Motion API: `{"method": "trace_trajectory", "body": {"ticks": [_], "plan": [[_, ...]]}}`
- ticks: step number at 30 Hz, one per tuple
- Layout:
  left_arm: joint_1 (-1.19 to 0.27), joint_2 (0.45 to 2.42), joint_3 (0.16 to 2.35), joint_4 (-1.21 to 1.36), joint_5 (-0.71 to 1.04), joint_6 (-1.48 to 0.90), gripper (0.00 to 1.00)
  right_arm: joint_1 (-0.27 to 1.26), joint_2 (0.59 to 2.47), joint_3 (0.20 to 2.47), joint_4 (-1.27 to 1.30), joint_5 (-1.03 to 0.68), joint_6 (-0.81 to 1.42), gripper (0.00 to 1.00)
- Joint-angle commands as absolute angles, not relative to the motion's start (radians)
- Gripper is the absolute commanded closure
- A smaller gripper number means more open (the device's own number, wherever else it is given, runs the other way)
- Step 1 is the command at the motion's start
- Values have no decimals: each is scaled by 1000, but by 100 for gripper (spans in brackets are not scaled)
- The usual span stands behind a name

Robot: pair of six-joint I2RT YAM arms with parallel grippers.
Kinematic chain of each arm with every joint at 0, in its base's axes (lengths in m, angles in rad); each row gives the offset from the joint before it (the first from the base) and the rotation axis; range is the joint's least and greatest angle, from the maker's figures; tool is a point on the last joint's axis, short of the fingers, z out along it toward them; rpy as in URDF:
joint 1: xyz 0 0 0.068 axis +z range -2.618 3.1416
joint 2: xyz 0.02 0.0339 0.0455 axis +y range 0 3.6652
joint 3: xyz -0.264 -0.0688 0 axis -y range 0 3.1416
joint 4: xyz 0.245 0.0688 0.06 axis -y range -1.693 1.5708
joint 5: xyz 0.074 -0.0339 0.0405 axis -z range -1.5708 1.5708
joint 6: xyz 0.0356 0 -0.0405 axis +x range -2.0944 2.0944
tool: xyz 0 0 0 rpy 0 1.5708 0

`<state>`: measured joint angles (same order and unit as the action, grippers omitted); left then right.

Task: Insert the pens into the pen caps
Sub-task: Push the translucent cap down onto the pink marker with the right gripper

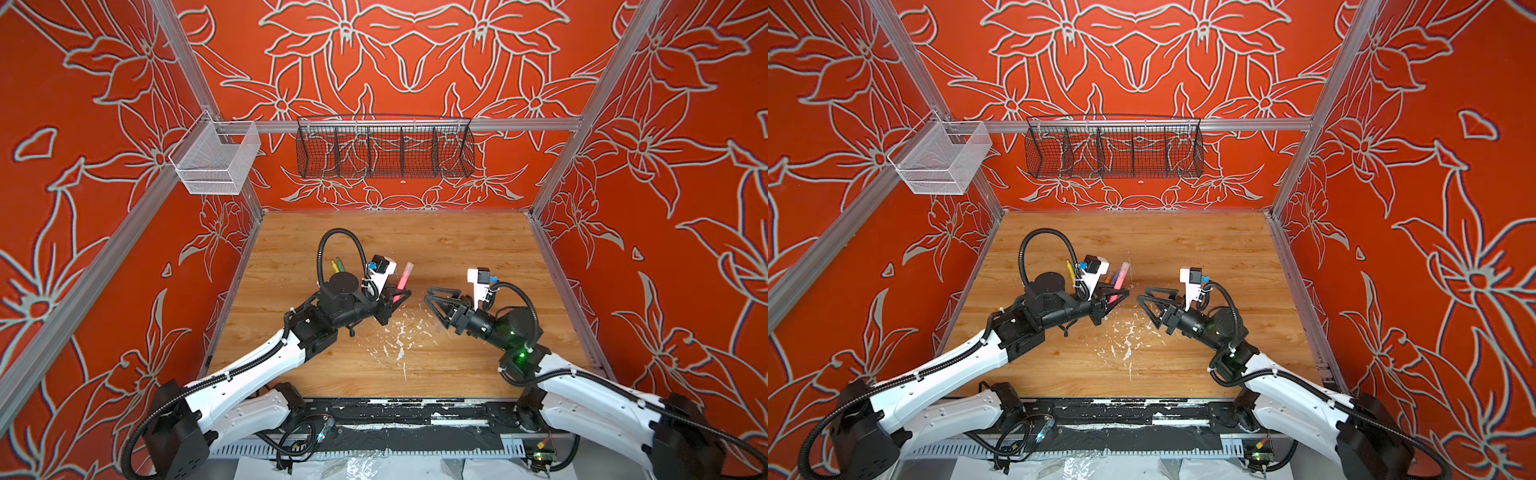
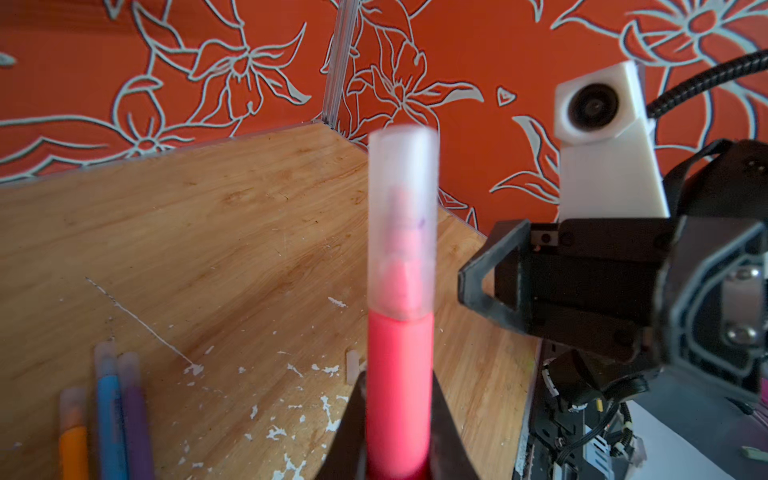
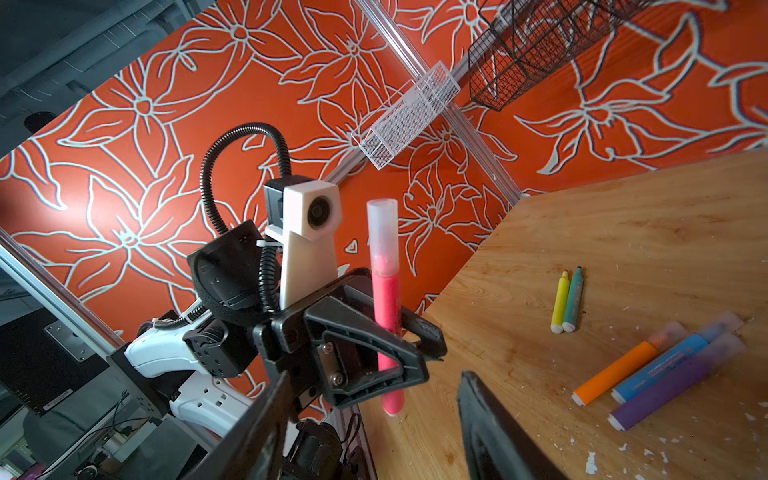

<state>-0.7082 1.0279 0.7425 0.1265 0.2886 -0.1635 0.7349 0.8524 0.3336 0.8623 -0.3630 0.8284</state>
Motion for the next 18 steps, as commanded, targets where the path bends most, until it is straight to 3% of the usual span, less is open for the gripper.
{"method": "trace_trajectory", "body": {"ticks": [1,8,18], "plan": [[-716,1023,756,96,283,-83,100,741,816,341,773,-328,782,36],[-791,1081,811,45,248,-28,100,741,829,367,733,-327,769,41],[-884,1061,811,60,188,0,100,739,750,359,701,-316,750,40]]}}
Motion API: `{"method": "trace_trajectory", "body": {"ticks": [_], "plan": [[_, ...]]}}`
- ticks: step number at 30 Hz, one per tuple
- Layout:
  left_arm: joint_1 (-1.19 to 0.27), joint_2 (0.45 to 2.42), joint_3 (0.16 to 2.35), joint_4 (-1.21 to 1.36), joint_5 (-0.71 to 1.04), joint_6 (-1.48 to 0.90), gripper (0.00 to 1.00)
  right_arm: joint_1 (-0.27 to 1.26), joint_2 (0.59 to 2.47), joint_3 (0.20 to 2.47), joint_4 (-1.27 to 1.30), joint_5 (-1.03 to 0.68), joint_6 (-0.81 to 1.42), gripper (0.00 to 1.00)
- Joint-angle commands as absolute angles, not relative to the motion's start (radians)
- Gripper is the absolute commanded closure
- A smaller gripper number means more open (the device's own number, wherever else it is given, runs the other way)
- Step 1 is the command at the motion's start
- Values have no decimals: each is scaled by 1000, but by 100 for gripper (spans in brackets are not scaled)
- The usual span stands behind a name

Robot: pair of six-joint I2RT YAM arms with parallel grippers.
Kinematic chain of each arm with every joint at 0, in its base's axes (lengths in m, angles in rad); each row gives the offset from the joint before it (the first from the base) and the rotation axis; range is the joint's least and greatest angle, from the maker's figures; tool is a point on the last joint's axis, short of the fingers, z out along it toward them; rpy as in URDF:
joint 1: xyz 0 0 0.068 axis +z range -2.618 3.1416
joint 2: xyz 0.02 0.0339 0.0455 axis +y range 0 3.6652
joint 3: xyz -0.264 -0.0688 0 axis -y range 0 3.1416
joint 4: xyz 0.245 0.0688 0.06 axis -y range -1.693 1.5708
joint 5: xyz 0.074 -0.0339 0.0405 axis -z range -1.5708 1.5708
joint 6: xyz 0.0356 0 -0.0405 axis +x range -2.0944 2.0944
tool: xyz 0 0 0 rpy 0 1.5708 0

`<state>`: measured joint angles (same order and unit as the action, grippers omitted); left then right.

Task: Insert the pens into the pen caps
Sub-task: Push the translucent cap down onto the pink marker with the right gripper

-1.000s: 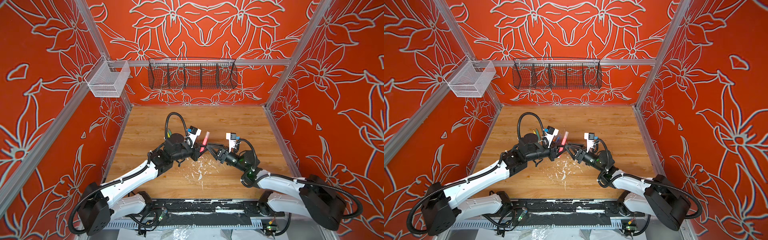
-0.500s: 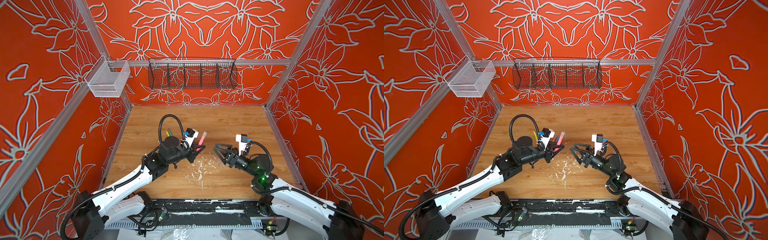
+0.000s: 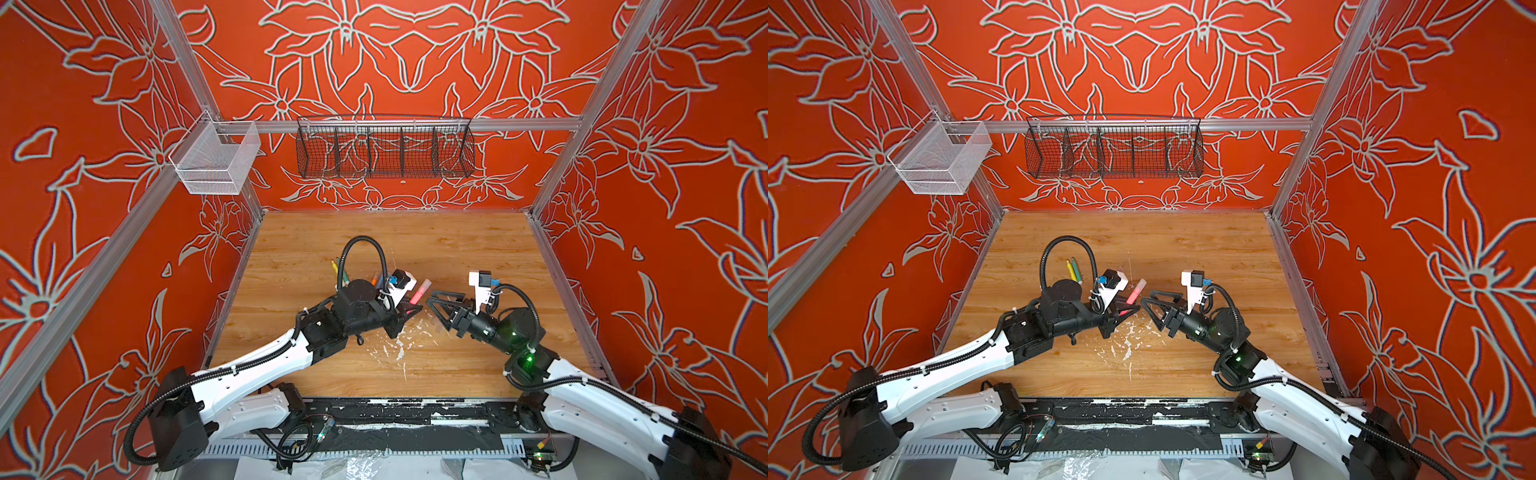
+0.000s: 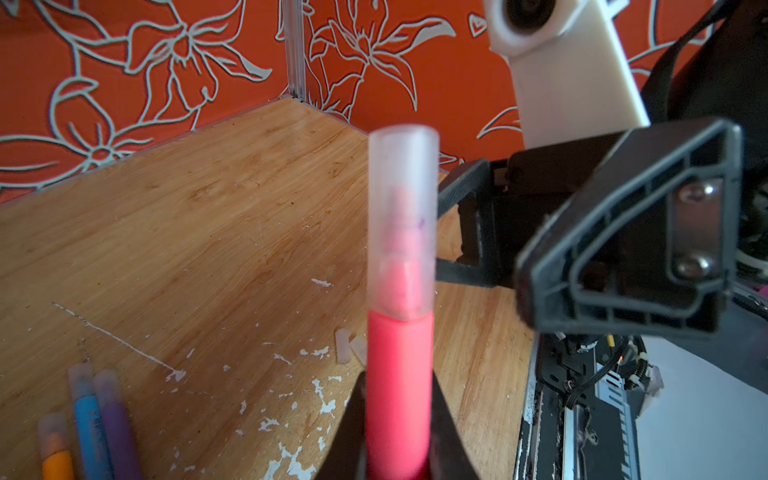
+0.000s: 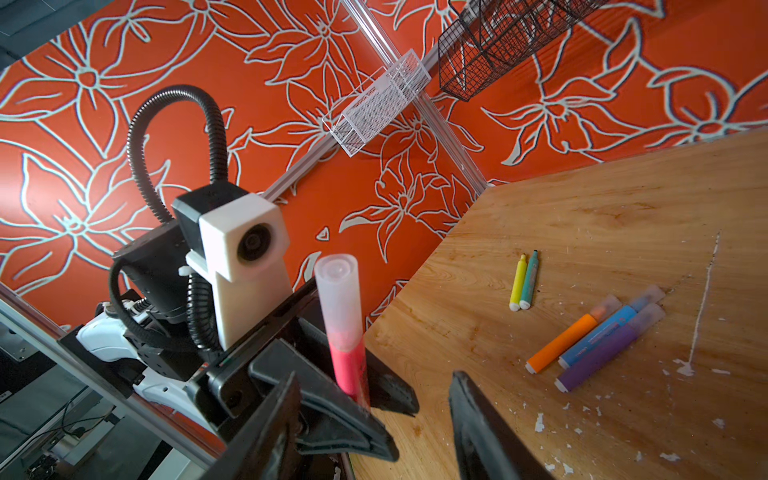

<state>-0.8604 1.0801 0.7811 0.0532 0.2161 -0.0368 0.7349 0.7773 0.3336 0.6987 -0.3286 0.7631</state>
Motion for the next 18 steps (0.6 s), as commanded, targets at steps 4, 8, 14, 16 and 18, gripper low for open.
{"method": "trace_trajectory", "body": {"ticks": [4,8,14,16,18], "plan": [[-900,1060,809,56,162,23,100,739,726,363,693,-331,756,40],[-920,1078,813,51,154,49,100,739,720,367,687,-332,758,40],[-990,1116,833,35,86,108,100,739,699,362,675,-319,759,39],[-1006,1125,837,34,71,120,100,739,695,359,676,-314,762,41],[-1014,1133,837,35,57,127,100,739,690,357,677,-313,763,43]]}}
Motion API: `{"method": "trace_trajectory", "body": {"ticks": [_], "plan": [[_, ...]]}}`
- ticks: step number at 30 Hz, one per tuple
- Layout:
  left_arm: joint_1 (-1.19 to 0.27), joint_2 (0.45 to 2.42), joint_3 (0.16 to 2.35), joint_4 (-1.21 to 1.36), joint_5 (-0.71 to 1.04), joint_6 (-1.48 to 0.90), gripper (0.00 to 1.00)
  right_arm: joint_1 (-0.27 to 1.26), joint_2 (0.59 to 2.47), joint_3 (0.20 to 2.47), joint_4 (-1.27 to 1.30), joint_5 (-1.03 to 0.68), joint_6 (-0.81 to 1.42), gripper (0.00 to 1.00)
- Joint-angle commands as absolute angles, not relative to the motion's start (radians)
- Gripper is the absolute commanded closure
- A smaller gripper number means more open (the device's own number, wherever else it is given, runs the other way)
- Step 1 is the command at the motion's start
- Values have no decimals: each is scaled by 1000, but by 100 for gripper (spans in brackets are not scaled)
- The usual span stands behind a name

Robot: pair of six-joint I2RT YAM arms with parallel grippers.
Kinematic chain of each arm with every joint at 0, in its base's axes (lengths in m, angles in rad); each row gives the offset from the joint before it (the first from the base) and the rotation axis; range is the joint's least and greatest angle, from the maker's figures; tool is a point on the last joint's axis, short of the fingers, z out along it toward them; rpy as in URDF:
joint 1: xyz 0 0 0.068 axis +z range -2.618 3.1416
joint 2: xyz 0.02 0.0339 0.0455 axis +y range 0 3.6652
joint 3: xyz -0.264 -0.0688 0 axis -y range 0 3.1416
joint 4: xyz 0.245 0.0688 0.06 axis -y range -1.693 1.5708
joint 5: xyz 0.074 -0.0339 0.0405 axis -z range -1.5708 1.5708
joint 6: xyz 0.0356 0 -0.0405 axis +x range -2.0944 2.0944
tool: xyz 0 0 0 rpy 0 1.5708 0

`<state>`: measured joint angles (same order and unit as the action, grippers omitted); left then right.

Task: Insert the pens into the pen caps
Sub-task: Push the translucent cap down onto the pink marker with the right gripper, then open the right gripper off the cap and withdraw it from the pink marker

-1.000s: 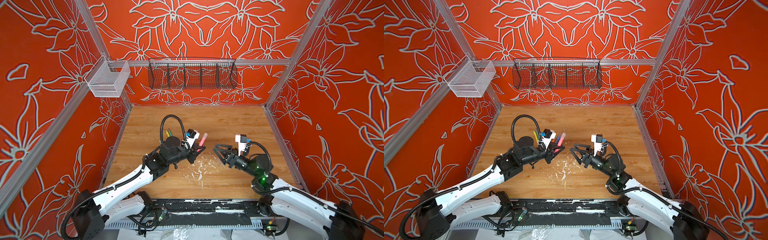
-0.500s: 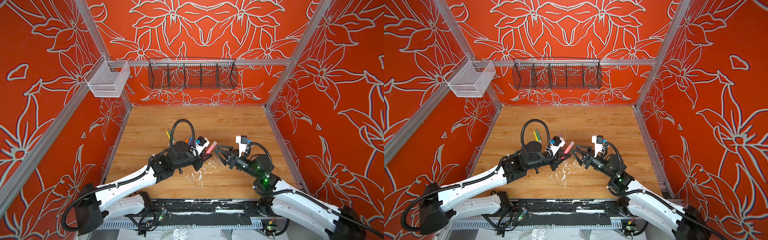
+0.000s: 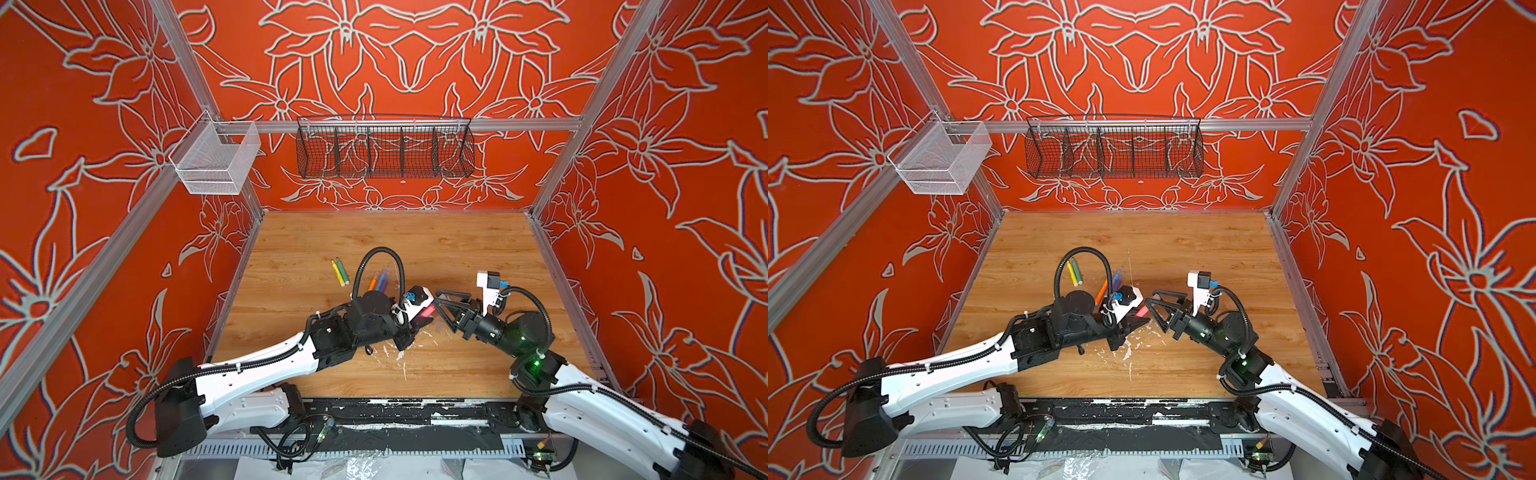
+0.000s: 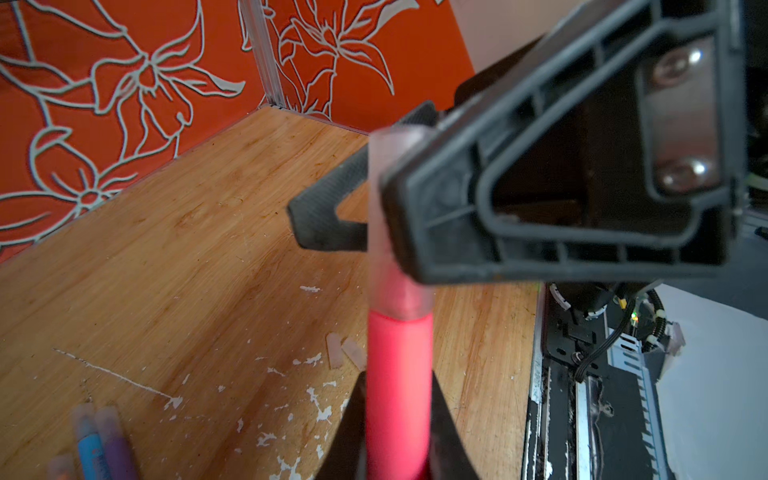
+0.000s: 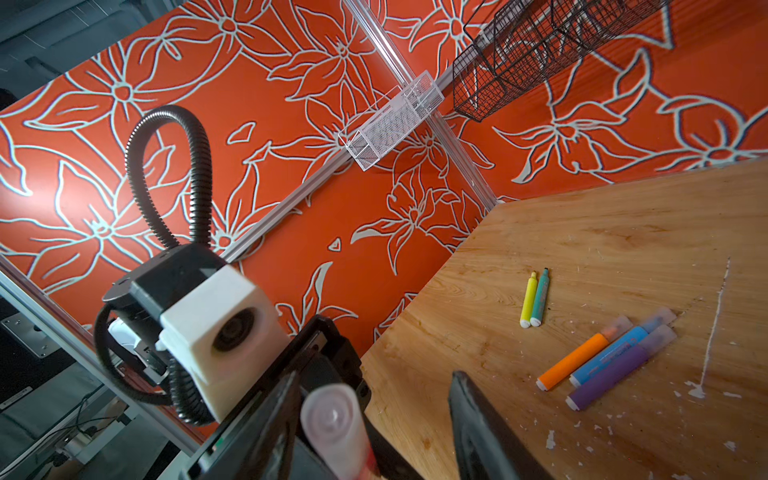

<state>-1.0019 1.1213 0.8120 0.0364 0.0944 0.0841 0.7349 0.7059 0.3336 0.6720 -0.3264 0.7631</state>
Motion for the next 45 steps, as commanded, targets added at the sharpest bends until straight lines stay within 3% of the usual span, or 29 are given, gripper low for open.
{"method": "trace_trajectory", "body": {"ticks": [1,9,19,26,32,39,45], "plan": [[-1015,1141,840,34,52,131,100,739,686,357,677,-312,763,44],[-1025,1175,855,25,25,138,100,739,667,358,654,-305,745,56],[-1025,1140,876,31,47,52,100,741,763,376,671,-336,738,100],[-1022,1168,1006,146,75,-49,100,743,768,374,690,-338,738,100],[-1022,1294,1251,81,59,-22,100,749,787,376,689,-325,725,100],[-1010,1369,1402,48,-11,27,100,773,880,380,744,-336,727,100],[-955,1390,1484,17,32,-16,100,826,976,380,818,-342,726,100]]}}
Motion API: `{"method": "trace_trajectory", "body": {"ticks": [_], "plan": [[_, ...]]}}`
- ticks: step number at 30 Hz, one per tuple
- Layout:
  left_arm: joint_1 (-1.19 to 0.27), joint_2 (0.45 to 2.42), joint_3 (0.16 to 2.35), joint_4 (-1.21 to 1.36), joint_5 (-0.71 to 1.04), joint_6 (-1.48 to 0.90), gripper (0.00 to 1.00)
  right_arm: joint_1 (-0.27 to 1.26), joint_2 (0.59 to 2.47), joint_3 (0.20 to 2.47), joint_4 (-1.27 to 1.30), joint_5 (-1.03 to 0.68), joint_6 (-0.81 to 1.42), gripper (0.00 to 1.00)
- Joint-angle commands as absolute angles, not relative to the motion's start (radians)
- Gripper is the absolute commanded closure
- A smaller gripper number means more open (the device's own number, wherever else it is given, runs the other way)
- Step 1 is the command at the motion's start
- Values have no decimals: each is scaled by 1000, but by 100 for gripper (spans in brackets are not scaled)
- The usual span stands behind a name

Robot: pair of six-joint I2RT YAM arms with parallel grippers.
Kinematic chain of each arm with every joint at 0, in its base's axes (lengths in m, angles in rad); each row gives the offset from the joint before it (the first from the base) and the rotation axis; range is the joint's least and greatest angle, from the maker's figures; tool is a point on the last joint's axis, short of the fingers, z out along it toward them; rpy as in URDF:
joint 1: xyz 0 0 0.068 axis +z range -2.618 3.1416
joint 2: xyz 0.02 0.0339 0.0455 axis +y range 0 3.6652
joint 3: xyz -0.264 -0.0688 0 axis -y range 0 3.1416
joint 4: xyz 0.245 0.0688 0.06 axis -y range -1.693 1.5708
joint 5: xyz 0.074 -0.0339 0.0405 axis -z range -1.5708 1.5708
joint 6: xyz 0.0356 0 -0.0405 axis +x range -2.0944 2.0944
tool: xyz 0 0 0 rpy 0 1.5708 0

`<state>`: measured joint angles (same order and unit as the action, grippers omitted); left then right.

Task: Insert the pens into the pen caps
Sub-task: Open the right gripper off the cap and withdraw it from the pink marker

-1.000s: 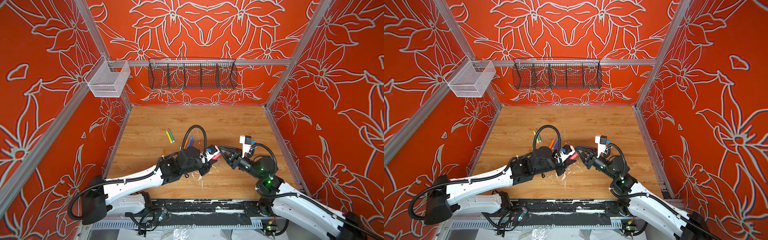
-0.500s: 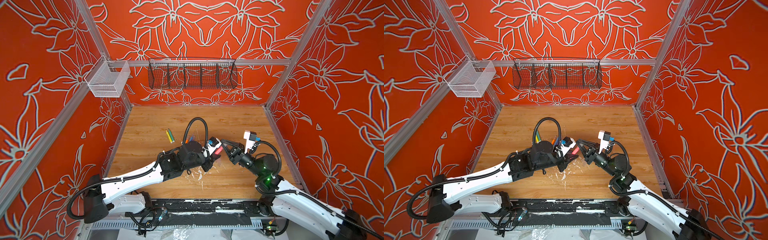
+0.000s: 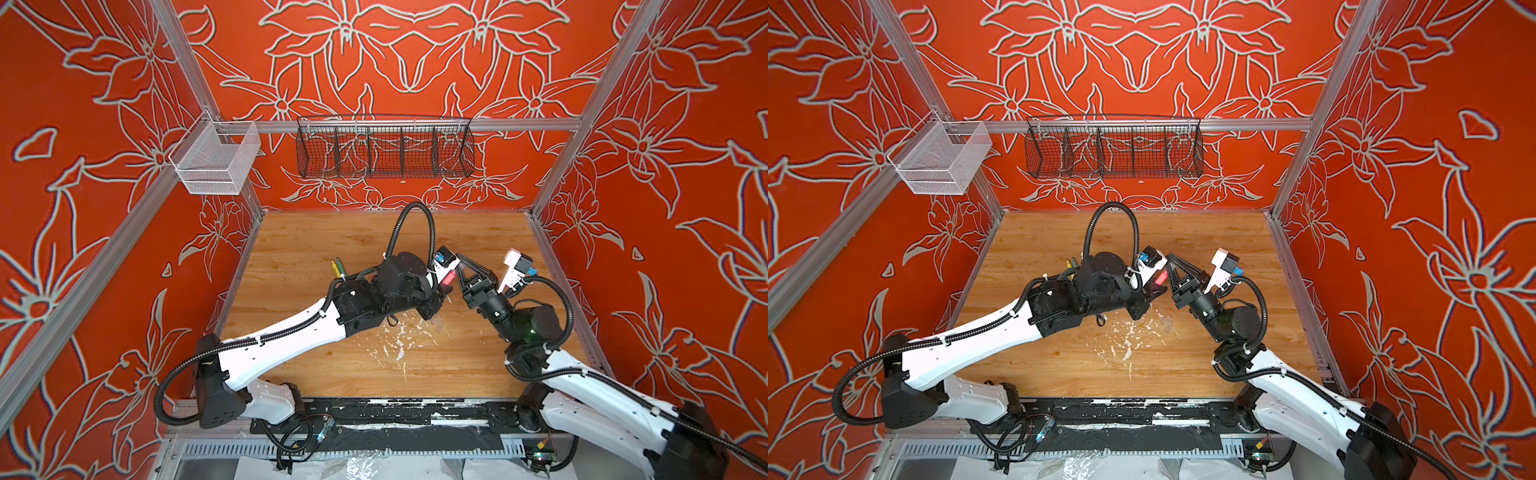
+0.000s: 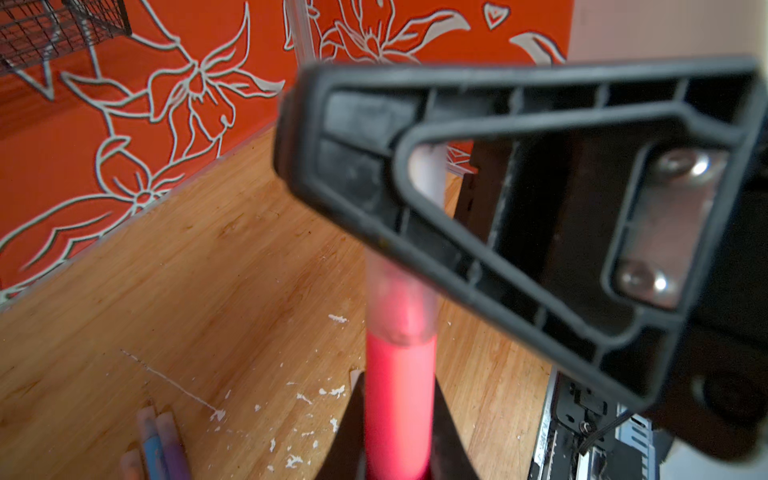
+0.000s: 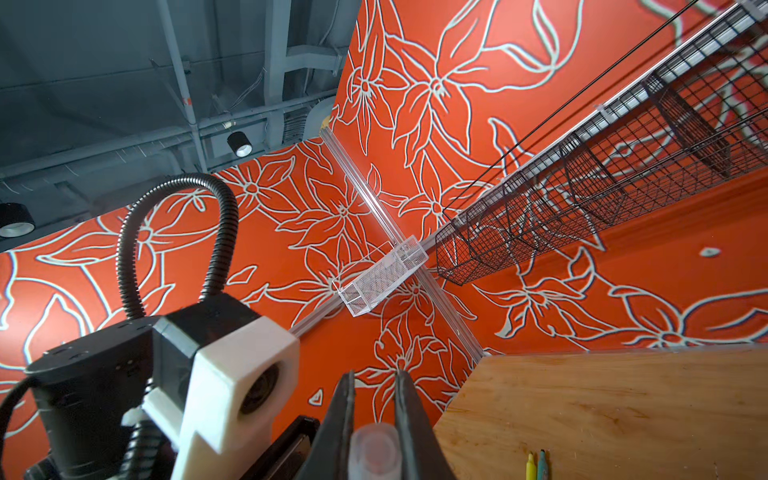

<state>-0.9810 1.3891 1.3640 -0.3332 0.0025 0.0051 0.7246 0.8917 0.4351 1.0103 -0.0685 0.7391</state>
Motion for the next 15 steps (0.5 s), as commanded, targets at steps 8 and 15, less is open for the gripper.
{"method": "trace_trajectory", "body": {"ticks": [8,15], "plan": [[-890,1353,1451,32,93,-59,100,869,1069,391,859,-323,738,100],[-890,1255,1189,85,-21,-69,100,865,905,386,600,-86,689,78]]}}
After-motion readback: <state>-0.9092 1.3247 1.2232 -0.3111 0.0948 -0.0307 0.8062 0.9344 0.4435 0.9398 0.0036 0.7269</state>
